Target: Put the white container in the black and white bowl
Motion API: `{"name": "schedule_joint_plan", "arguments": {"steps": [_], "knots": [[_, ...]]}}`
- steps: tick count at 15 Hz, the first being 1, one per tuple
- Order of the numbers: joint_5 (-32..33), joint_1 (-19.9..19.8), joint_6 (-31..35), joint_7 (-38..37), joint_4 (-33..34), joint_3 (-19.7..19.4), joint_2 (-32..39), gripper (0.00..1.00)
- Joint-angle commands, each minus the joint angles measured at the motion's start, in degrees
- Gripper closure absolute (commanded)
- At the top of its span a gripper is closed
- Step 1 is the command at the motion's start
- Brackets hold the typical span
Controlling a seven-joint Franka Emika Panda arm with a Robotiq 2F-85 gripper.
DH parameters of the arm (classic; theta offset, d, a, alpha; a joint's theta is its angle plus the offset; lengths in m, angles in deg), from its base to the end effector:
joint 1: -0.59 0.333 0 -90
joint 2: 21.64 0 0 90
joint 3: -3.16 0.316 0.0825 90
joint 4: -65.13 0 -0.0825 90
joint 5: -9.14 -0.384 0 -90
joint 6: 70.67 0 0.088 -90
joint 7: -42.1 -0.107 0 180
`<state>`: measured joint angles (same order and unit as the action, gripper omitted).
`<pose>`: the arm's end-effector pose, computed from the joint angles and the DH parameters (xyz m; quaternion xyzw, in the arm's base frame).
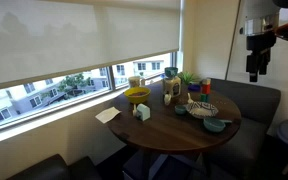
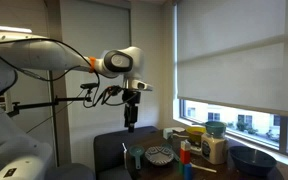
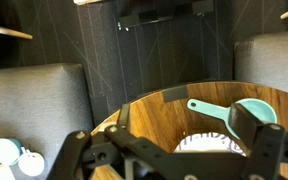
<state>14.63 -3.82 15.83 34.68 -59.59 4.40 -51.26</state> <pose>0.3753 -0.0300 0.5781 0.9914 -0.0930 -0.0730 0.0559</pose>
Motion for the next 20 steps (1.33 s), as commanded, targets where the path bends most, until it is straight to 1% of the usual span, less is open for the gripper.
{"name": "schedule_joint_plan", "arguments": {"steps": [1,13,14,16,18,20], "knots": [[0.19,0.58,-0.11,-0.19,0.11,-0.45,0.05,0.00],[0.19,0.58,-0.11,-0.19,0.11,-0.45,0.06,0.00],[-0.68,0.71,1.16,-2.44,0.47,0.36,0.84,0.00],[-1.35,1.05,6.59,-8.02,1.01,2.69,2.27,0.00],[-0.78,2.34,13.57,-12.90,2.06,5.98,4.70,0.00],[0.16,3.55,19.76,-19.13,4.53,10.12,8.55,0.00]]}}
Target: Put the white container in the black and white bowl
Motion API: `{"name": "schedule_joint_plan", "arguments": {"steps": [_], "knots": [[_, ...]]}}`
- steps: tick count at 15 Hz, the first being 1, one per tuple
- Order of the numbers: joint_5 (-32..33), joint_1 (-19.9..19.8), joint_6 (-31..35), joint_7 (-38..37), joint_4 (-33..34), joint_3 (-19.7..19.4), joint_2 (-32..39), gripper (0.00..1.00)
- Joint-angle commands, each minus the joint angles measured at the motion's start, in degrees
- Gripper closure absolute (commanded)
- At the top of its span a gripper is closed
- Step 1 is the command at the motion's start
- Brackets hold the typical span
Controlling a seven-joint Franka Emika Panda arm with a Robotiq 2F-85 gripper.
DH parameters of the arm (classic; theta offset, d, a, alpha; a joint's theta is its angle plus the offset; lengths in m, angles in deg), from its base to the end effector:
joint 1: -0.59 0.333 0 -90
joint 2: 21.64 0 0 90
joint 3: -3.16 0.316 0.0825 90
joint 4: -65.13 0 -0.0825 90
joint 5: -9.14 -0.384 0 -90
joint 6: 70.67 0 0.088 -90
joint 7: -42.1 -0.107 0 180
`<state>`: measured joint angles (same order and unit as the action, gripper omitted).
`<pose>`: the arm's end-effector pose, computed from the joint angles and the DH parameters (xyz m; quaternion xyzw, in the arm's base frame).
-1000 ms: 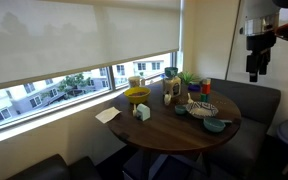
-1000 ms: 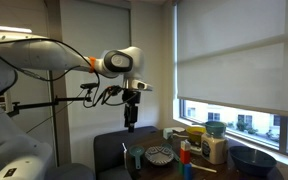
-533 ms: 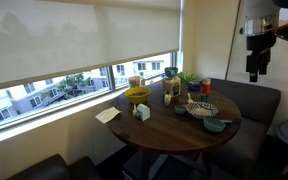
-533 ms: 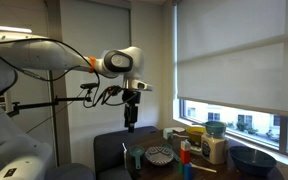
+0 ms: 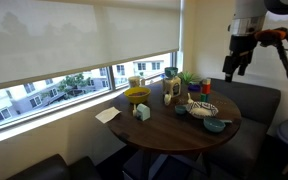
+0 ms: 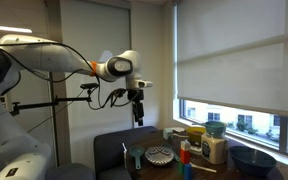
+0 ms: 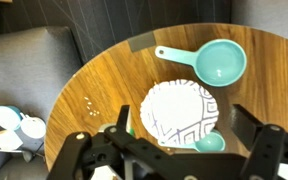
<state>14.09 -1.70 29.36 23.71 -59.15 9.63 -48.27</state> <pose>0.4157 0.0301 0.5792 0.9900 -0.1221 0.0318 0.0630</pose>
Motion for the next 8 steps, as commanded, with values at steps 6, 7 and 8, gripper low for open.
{"name": "schedule_joint_plan", "arguments": {"steps": [6,7,8], "knots": [[2.34,3.89,9.43,-16.05,7.43,8.37,10.92,0.00],[2.32,4.08,9.44,-16.02,7.44,8.19,11.31,0.00],[2.30,4.03,9.44,-15.91,7.40,7.96,11.29,0.00]]}}
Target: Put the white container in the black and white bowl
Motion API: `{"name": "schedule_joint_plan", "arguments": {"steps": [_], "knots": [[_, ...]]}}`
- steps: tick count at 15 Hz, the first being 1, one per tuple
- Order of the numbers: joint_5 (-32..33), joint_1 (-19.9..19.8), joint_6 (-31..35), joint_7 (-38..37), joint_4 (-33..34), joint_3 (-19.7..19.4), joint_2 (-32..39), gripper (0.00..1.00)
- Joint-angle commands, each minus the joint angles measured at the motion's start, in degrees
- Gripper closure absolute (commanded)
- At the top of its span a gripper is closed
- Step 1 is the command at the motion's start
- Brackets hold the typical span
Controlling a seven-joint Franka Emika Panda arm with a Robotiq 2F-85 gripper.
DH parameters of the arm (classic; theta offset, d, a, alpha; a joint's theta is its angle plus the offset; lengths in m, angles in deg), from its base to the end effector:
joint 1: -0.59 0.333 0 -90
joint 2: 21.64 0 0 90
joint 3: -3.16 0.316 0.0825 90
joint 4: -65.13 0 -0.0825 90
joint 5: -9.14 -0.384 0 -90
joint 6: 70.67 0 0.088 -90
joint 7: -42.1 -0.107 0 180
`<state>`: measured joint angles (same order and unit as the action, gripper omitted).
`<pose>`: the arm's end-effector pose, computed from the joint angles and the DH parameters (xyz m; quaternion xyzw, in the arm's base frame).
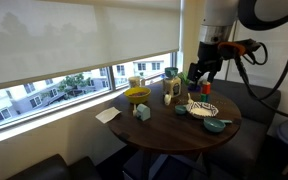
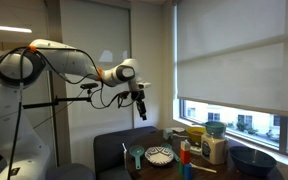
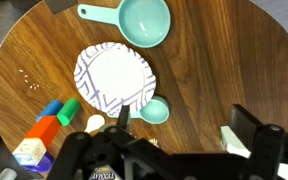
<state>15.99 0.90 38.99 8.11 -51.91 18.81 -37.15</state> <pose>0.4724 0.1389 0.5660 0.9833 -0.1418 0.0984 0.0575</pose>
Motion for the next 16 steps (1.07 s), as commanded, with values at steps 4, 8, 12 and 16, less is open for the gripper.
{"name": "schedule_joint_plan", "arguments": {"steps": [4,8,12,16], "knots": [[0.37,1.28,-0.20,-0.09,0.11,-1.57,-0.53,0.00],[2.86,-0.04,2.03,-2.10,4.35,-2.11,7.93,0.00],[7.01,2.04,4.61,-2.43,14.73,-2.93,20.96,0.00],[8.36,6.95,7.51,-2.40,26.99,-5.15,32.68,0.00]]}}
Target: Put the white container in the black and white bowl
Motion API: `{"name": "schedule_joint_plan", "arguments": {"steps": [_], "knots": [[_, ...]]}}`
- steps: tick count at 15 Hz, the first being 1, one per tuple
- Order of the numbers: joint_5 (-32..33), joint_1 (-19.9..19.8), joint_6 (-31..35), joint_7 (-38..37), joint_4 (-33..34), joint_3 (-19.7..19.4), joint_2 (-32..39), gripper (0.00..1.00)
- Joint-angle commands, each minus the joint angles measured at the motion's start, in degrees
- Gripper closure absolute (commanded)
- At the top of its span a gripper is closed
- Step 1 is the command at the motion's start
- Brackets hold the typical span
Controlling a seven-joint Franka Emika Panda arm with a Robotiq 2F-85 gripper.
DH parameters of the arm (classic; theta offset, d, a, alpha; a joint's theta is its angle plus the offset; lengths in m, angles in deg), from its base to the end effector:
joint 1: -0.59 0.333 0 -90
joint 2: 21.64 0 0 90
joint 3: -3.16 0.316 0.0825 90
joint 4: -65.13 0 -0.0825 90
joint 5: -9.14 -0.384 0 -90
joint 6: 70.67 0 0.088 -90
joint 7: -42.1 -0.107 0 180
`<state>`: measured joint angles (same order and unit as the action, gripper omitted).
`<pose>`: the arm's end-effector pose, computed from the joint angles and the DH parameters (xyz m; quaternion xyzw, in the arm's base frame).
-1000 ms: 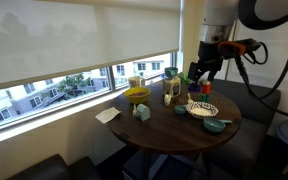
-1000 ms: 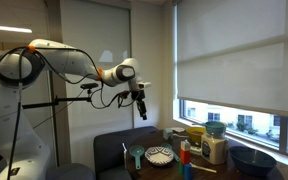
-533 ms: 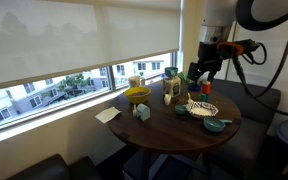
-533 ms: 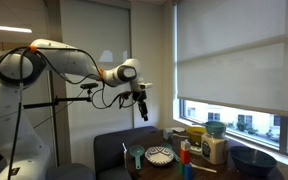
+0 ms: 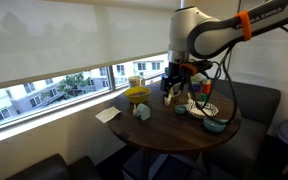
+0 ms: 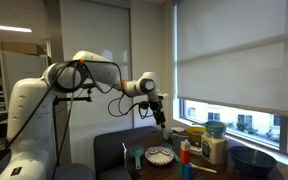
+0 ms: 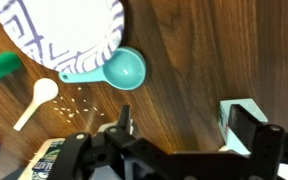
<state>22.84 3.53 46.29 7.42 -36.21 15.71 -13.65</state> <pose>0.5994 0.1461 0.4939 0.9857 -0.1213 0.1021 0.0569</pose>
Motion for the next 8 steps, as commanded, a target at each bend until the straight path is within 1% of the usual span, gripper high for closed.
{"name": "schedule_joint_plan", "arguments": {"steps": [1,4,5,7,8], "knots": [[-0.17,5.48,0.35,-1.31,14.32,-2.61,11.55,0.00],[-8.04,7.15,-2.88,2.81,23.43,-2.95,17.42,0.00],[-5.04,7.95,0.57,1.14,15.20,-4.71,12.65,0.00],[-7.32,8.60,-0.72,2.12,19.55,-4.84,15.42,0.00],[-7.68,8.61,-0.94,2.29,20.51,-4.89,16.00,0.00]]}}
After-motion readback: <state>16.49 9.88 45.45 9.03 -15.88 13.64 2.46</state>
